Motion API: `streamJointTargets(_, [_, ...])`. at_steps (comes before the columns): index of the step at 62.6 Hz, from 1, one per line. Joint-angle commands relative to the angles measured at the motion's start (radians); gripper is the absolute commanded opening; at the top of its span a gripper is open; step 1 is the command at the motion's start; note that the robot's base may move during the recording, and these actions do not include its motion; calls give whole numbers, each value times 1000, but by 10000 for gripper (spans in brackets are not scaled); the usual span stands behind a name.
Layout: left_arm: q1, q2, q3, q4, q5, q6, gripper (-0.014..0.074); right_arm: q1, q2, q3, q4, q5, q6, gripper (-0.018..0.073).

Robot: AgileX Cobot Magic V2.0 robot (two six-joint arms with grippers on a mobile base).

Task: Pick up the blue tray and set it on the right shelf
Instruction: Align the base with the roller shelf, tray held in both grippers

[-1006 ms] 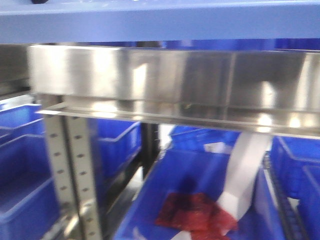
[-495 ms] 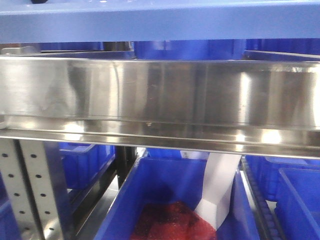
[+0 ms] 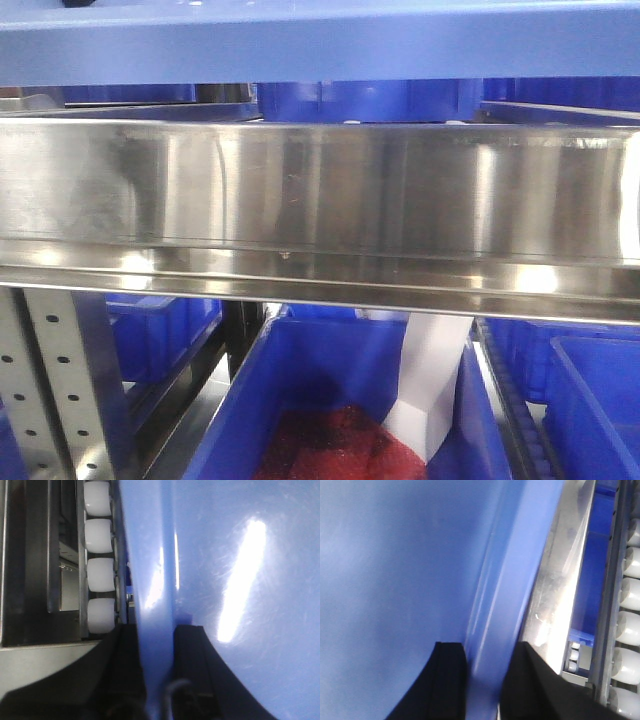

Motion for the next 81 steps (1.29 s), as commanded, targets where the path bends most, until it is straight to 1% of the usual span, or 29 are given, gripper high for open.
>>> streamJointTargets(1, [-10,-30,-31,-5,86,32,-48,5,-20,-32,0,-81,-37,56])
streamJointTargets(49, [-10,-30,-31,-5,78,32,-48,5,-20,-32,0,-88,-37,56])
streamJointTargets(55, [-10,-30,-33,17,68,34,-48,5,-20,-35,1,-88,-37,56])
streamJointTargets(58, [-10,-30,-38,35,53,67,-48,5,-20,-36,2,-90,-37,56])
streamJointTargets(61, [-7,-30,-47,37,38,100,-48,5,-20,-38,2,-100,-37,56])
streamJointTargets(65, [1,-20,-75,37,16,105,-48,4,-17,-49,0,-116,-37,56])
streamJointTargets(70, [24,11,-147,37,9,105,-48,4,1,-93,-3,-120,-38,56])
streamJointTargets(81, [83,131,-339,24,7,114,-48,-32,90,-252,-6,-106,-61,56])
